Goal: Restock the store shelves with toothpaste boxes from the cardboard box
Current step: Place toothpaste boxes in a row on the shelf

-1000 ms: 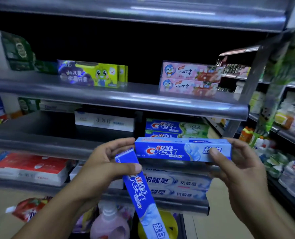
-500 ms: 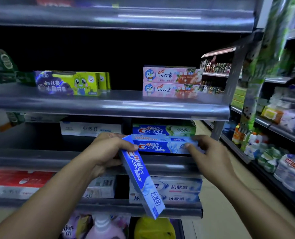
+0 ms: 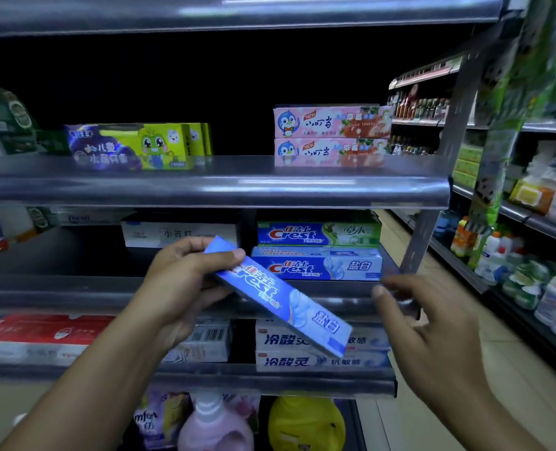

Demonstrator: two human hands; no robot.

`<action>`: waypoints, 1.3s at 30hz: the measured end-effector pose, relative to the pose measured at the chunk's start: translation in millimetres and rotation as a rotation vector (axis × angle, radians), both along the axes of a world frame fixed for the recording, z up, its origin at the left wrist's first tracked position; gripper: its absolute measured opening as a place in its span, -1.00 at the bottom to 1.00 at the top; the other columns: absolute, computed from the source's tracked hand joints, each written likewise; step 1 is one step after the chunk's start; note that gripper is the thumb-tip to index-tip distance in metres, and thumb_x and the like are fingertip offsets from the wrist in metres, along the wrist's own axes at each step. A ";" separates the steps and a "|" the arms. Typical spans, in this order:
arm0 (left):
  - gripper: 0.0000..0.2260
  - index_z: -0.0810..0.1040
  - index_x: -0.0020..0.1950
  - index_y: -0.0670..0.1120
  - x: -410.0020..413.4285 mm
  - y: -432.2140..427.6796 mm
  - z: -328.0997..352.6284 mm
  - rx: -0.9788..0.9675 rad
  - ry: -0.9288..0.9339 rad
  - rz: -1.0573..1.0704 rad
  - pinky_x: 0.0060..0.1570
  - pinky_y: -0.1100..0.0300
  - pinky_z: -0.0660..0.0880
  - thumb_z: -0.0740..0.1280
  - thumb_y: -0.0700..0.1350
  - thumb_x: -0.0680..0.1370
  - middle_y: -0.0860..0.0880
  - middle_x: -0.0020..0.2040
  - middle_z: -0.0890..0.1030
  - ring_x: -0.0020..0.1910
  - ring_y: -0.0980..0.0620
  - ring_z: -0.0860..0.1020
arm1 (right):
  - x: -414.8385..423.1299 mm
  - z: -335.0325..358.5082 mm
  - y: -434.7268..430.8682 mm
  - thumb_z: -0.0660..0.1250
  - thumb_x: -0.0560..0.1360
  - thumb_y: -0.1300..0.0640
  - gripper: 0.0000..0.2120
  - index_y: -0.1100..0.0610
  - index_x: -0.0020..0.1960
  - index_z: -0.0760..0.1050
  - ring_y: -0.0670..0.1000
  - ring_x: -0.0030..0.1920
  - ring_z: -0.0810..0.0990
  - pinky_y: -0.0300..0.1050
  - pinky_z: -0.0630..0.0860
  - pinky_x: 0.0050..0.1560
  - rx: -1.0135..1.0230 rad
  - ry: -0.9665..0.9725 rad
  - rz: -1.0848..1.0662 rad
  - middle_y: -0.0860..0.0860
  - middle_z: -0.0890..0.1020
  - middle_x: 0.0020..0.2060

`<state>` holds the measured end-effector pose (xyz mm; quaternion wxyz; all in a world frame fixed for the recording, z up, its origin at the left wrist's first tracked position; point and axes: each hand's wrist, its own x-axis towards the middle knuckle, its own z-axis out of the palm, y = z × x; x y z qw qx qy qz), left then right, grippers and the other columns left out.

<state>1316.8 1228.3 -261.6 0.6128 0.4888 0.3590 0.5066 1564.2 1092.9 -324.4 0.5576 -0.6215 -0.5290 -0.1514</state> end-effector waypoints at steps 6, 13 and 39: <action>-0.69 0.51 -0.04 -0.15 17.2 -13.4 -10.4 -0.034 -0.286 -0.011 -0.24 0.12 0.66 0.51 -0.23 0.28 -0.17 -0.21 0.70 -0.23 -0.03 0.72 | -17.9 8.3 -6.0 0.49 0.28 -0.17 -0.68 0.01 -0.07 0.75 -0.06 -0.22 0.70 -0.10 0.67 -0.17 -0.134 0.686 0.388 0.02 0.75 -0.19; -0.70 0.59 -0.01 -0.11 35.4 0.4 -4.8 0.239 -0.026 0.147 -0.04 0.14 0.63 0.59 -0.11 0.35 -0.07 -0.12 0.76 -0.12 0.01 0.71 | 3.3 32.6 12.4 0.63 0.27 0.17 -0.66 0.13 0.00 0.64 -0.18 -0.33 0.65 -0.35 0.57 -0.25 0.071 0.737 0.323 -0.07 0.69 -0.32; -0.73 0.63 -0.14 -0.07 59.3 73.4 -5.1 0.334 0.869 0.248 -0.22 0.23 0.43 0.66 -0.01 0.37 0.01 -0.21 0.69 -0.15 0.01 0.65 | 54.1 45.8 86.7 0.58 0.44 0.13 -0.64 -0.21 -0.06 0.44 0.06 -0.19 0.68 0.16 0.67 -0.09 -0.309 0.336 -0.006 -0.12 0.63 -0.19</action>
